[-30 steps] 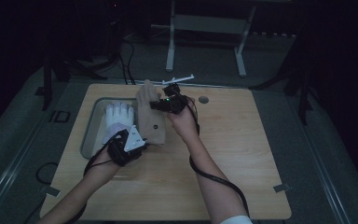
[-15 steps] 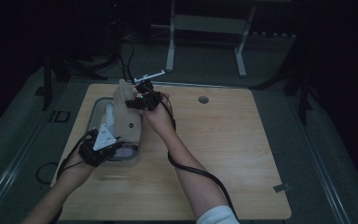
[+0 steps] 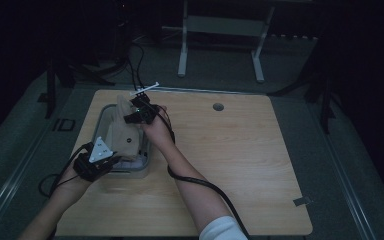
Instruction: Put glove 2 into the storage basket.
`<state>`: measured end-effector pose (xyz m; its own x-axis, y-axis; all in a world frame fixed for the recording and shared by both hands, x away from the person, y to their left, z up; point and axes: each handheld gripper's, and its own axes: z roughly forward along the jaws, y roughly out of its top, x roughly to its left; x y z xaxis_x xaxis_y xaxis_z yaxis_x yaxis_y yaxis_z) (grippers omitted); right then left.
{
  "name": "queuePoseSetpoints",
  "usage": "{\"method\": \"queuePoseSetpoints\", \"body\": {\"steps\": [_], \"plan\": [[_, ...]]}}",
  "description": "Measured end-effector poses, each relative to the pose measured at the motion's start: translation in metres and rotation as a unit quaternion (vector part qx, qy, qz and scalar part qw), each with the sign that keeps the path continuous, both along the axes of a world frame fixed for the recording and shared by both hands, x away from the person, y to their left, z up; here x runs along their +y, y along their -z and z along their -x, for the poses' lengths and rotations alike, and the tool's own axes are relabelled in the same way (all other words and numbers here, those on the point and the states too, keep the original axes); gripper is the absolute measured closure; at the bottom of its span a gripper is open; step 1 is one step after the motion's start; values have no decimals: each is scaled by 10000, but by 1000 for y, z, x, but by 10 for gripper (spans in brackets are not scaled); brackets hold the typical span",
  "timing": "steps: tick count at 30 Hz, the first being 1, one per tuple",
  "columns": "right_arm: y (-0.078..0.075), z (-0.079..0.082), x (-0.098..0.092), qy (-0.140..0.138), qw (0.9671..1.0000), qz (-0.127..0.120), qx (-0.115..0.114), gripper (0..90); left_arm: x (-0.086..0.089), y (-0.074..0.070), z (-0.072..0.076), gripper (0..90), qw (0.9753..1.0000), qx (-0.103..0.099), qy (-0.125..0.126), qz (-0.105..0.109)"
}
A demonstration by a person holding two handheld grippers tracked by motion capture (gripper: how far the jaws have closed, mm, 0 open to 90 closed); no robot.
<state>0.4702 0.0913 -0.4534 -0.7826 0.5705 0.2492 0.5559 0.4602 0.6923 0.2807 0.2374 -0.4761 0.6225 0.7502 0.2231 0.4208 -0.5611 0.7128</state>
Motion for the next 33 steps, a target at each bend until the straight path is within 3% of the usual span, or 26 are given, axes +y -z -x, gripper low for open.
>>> {"method": "queuePoseSetpoints", "body": {"steps": [6,12,13,16,23,27,31,33], "plan": [[16,-5,7,-1,9999,141,78,717,2,9,-7,815,9998,218,4,-46],[23,-4,9,11,9998,179,72,704,7,13,-9,772,9990,410,-62,153],[23,-4,9,15,9998,173,76,701,8,13,-10,727,9986,472,-76,207],[25,-5,7,16,9998,181,80,682,10,9,-7,517,9991,348,-119,229],[23,-5,-1,-78,9995,248,180,502,13,-4,2,413,9984,246,-131,492],[20,-1,-10,-171,9993,329,103,372,12,-11,5,367,9976,139,-160,653],[13,4,-26,-364,9992,187,39,257,3,-11,7,150,9960,98,-114,877],[9,6,-34,-384,9992,58,-9,239,-2,-9,7,135,9945,87,-30,1045]]}}
